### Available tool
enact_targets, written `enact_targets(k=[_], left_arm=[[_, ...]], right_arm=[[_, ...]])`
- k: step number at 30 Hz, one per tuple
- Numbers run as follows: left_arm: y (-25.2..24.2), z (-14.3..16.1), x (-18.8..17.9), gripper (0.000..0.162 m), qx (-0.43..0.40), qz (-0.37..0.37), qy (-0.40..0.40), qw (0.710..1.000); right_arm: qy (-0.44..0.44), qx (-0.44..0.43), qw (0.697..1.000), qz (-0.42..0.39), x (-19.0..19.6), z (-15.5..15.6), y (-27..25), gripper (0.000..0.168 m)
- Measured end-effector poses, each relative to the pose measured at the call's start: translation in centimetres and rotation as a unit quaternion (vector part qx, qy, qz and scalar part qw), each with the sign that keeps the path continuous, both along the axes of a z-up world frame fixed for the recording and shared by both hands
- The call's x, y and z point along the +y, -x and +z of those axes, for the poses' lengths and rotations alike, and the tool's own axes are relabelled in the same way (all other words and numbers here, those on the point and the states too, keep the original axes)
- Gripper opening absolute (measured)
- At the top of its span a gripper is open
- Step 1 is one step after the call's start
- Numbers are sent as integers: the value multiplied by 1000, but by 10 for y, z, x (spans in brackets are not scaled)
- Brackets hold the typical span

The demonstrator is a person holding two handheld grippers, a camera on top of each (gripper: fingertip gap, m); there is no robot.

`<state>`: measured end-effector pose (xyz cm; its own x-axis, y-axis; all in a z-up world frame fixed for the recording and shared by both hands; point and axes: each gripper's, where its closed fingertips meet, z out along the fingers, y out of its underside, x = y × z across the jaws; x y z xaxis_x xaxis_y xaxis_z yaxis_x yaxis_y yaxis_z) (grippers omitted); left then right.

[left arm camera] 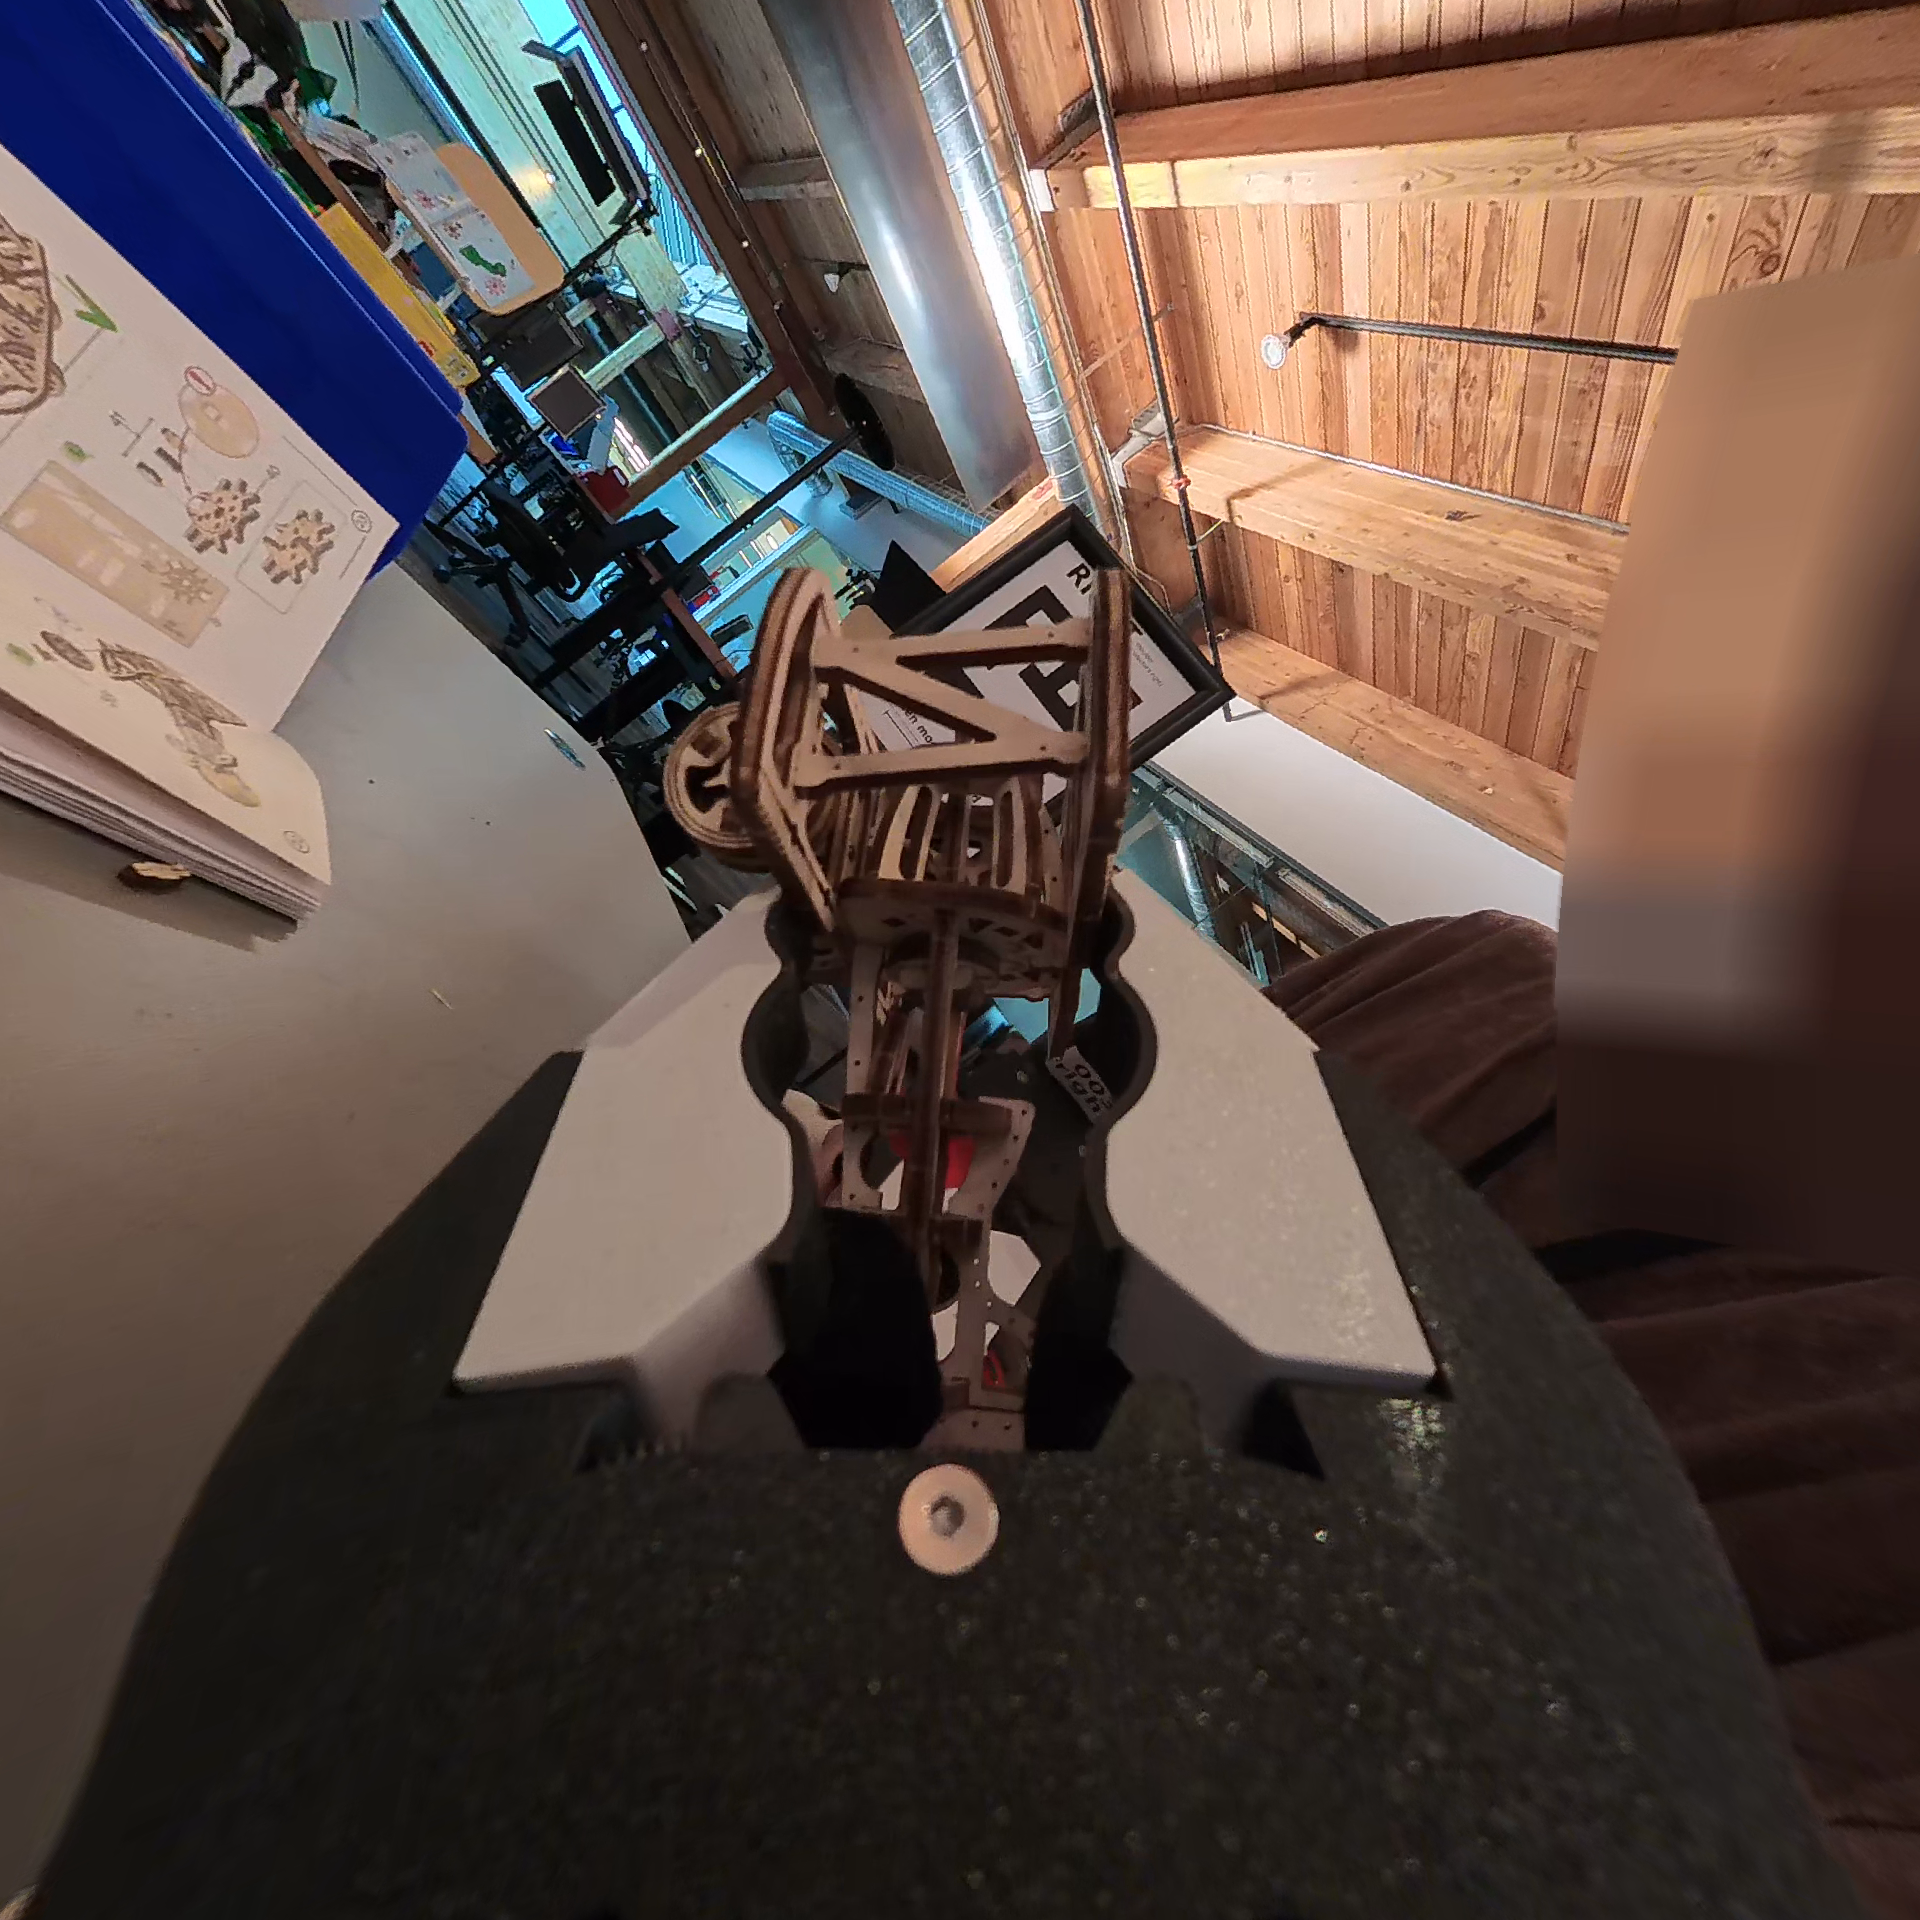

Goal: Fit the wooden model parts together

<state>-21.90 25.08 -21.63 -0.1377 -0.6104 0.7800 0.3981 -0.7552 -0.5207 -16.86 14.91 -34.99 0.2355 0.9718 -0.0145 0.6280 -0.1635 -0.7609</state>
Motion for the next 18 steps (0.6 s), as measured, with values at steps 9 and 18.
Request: enact_targets(k=[9,18], left_arm=[[-2,2,-4,50,-18,-20,5,1000],[-26,-5,-19,50,-39,-106,48,992]], right_arm=[[-71,-24,994,78,9,6,-10,2],[-569,-84,758,307,73,160,-46,0]])
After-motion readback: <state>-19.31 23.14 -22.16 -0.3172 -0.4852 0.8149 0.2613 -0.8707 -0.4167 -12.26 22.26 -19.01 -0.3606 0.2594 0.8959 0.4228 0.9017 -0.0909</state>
